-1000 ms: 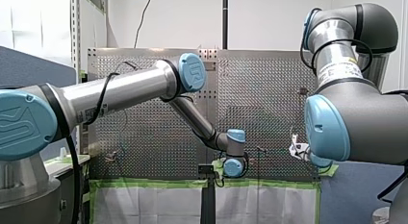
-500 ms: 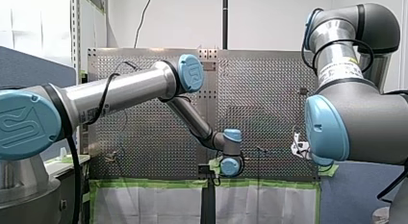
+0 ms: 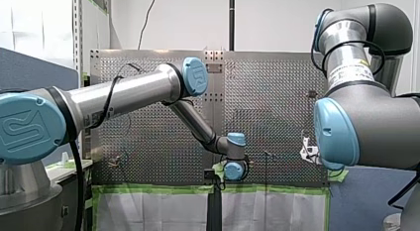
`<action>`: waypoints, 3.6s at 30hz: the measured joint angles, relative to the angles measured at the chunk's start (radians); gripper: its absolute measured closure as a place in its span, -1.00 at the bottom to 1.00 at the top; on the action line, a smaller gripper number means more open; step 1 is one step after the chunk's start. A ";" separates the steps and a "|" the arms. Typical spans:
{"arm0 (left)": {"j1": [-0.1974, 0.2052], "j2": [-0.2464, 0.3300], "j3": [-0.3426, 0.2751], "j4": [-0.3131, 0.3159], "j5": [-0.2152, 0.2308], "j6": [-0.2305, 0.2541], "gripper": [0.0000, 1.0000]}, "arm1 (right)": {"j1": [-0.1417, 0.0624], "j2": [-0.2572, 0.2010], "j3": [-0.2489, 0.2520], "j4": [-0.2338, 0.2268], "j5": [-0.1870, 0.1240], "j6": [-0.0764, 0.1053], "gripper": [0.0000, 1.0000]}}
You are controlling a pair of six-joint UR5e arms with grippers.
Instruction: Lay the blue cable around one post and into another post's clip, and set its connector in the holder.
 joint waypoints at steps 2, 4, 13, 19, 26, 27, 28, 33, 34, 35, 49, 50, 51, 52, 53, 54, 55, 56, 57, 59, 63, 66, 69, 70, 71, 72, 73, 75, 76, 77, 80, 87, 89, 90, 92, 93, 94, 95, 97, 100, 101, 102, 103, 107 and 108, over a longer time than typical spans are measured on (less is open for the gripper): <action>0.000 0.000 0.000 0.000 0.010 0.000 0.95 | 0.002 0.001 0.000 -0.001 -0.004 -0.003 1.00; 0.001 0.000 0.000 -0.001 0.018 -0.001 0.95 | 0.003 0.001 0.000 -0.001 -0.007 -0.005 1.00; 0.002 -0.008 0.001 -0.010 0.031 -0.001 0.95 | 0.001 0.006 0.000 -0.022 -0.019 -0.007 1.00; 0.006 -0.023 -0.005 -0.009 0.030 0.002 0.95 | -0.005 0.008 -0.001 -0.023 -0.020 -0.004 1.00; 0.017 -0.024 -0.001 -0.006 0.029 0.002 0.95 | -0.011 0.012 -0.003 -0.027 -0.019 -0.002 1.00; 0.018 -0.024 0.000 -0.006 0.029 0.002 0.95 | -0.012 0.013 -0.004 -0.027 -0.019 -0.002 1.00; 0.020 -0.024 0.002 -0.006 0.029 0.002 0.95 | -0.012 0.013 -0.004 -0.027 -0.019 -0.002 1.00; 0.028 -0.025 0.012 -0.007 0.030 0.002 0.95 | -0.014 0.015 -0.011 -0.028 -0.021 -0.001 1.00; 0.029 -0.025 0.013 -0.007 0.030 0.002 0.95 | -0.014 0.015 -0.012 -0.028 -0.021 -0.001 1.00; 0.029 -0.025 0.014 -0.007 0.030 0.002 0.95 | -0.014 0.015 -0.014 -0.028 -0.021 0.000 1.00; 0.040 -0.025 0.045 -0.035 0.036 0.006 0.95 | -0.025 0.016 -0.043 -0.021 -0.020 0.008 1.00; 0.040 -0.025 0.045 -0.040 0.037 0.006 0.95 | -0.025 0.016 -0.045 -0.019 -0.020 0.008 1.00; 0.040 -0.025 0.045 -0.043 0.037 0.006 0.95 | -0.025 0.016 -0.046 -0.017 -0.019 0.008 1.00; 0.040 -0.025 0.045 -0.046 0.038 0.006 0.95 | -0.025 0.017 -0.047 -0.015 -0.019 0.009 1.00; 0.040 -0.024 0.043 -0.049 0.039 0.006 0.95 | -0.025 0.017 -0.048 -0.014 -0.019 0.011 1.00; 0.041 -0.024 0.041 -0.051 0.041 0.006 0.95 | -0.025 0.017 -0.048 -0.011 -0.019 0.016 1.00; 0.041 -0.024 0.039 -0.052 0.043 0.005 0.90 | -0.025 0.017 -0.048 -0.009 -0.019 0.020 1.00; 0.042 -0.024 0.035 -0.053 0.048 0.004 0.78 | -0.026 0.017 -0.049 -0.006 -0.019 0.025 1.00; 0.042 -0.024 0.032 -0.054 0.053 0.003 0.78 | -0.026 0.016 -0.049 0.000 -0.017 0.032 1.00; 0.043 -0.024 0.023 -0.054 0.065 -0.001 0.29 | -0.027 0.017 -0.048 0.010 -0.013 0.042 1.00; 0.048 -0.023 0.005 -0.052 0.091 -0.013 -0.63 | -0.023 0.017 -0.048 0.011 0.000 0.073 1.00; 0.050 -0.018 -0.003 -0.052 0.113 -0.014 -1.00 | -0.020 0.018 -0.048 0.004 0.003 0.095 1.00; 0.046 -0.001 -0.006 -0.063 0.118 -0.011 -1.00 | -0.017 0.018 -0.048 0.000 0.002 0.112 1.00; 0.044 0.006 -0.007 -0.070 0.115 -0.008 -1.00 | -0.017 0.018 -0.048 -0.002 0.001 0.117 1.00; 0.041 0.017 -0.009 -0.079 0.110 -0.002 -1.00 | -0.016 0.018 -0.049 -0.004 -0.001 0.121 1.00; 0.038 0.025 -0.012 -0.087 0.108 0.004 -1.00 | -0.015 0.018 -0.049 -0.007 -0.005 0.125 1.00; 0.036 0.033 -0.016 -0.095 0.106 0.010 -1.00 | -0.015 0.018 -0.049 -0.010 -0.008 0.128 1.00; 0.031 0.050 -0.028 -0.111 0.104 0.025 -1.00 | -0.014 0.018 -0.048 -0.015 -0.012 0.131 1.00; 0.029 0.057 -0.034 -0.118 0.103 0.032 -1.00 | -0.014 0.018 -0.048 -0.016 -0.014 0.131 1.00; 0.027 0.067 -0.043 -0.128 0.102 0.041 -1.00 | -0.014 0.019 -0.048 -0.017 -0.015 0.132 1.00; 0.021 0.094 -0.069 -0.155 0.096 0.068 -1.00 | -0.014 0.019 -0.048 -0.016 -0.017 0.132 1.00; -0.004 0.143 -0.116 -0.217 0.056 0.130 -1.00 | -0.014 0.020 -0.048 -0.017 -0.020 0.134 1.00; -0.011 0.147 -0.119 -0.237 0.052 0.147 -1.00 | -0.014 0.020 -0.048 -0.016 -0.022 0.135 1.00; -0.014 0.147 -0.120 -0.245 0.053 0.152 -1.00 | -0.014 0.020 -0.048 -0.016 -0.024 0.135 1.00; -0.021 0.148 -0.121 -0.265 0.056 0.162 -1.00 | -0.014 0.021 -0.048 -0.015 -0.028 0.136 1.00; -0.024 0.148 -0.121 -0.273 0.058 0.167 -1.00 | -0.014 0.021 -0.048 -0.015 -0.029 0.137 1.00; -0.027 0.148 -0.121 -0.281 0.060 0.171 -1.00 | -0.014 0.021 -0.048 -0.015 -0.030 0.138 1.00; -0.029 0.148 -0.121 -0.292 0.061 0.175 -1.00 | -0.013 0.021 -0.048 -0.014 -0.030 0.138 1.00; -0.032 0.148 -0.121 -0.307 0.062 0.179 -1.00 | -0.013 0.021 -0.048 -0.014 -0.031 0.140 1.00; -0.037 0.150 -0.123 -0.328 0.060 0.183 -1.00 | -0.013 0.022 -0.048 -0.014 -0.034 0.142 1.00; -0.040 0.152 -0.125 -0.331 0.060 0.186 -1.00 | -0.013 0.022 -0.048 -0.014 -0.036 0.143 1.00; -0.043 0.154 -0.126 -0.332 0.061 0.188 -1.00 | -0.013 0.022 -0.048 -0.014 -0.038 0.143 1.00; -0.046 0.157 -0.128 -0.332 0.063 0.192 -1.00 | -0.013 0.022 -0.048 -0.014 -0.039 0.143 1.00; -0.062 0.166 -0.132 -0.328 0.079 0.202 -1.00 | -0.014 0.023 -0.048 -0.014 -0.043 0.146 1.00; -0.065 0.167 -0.133 -0.328 0.084 0.203 -1.00 | -0.014 0.023 -0.048 -0.014 -0.043 0.148 1.00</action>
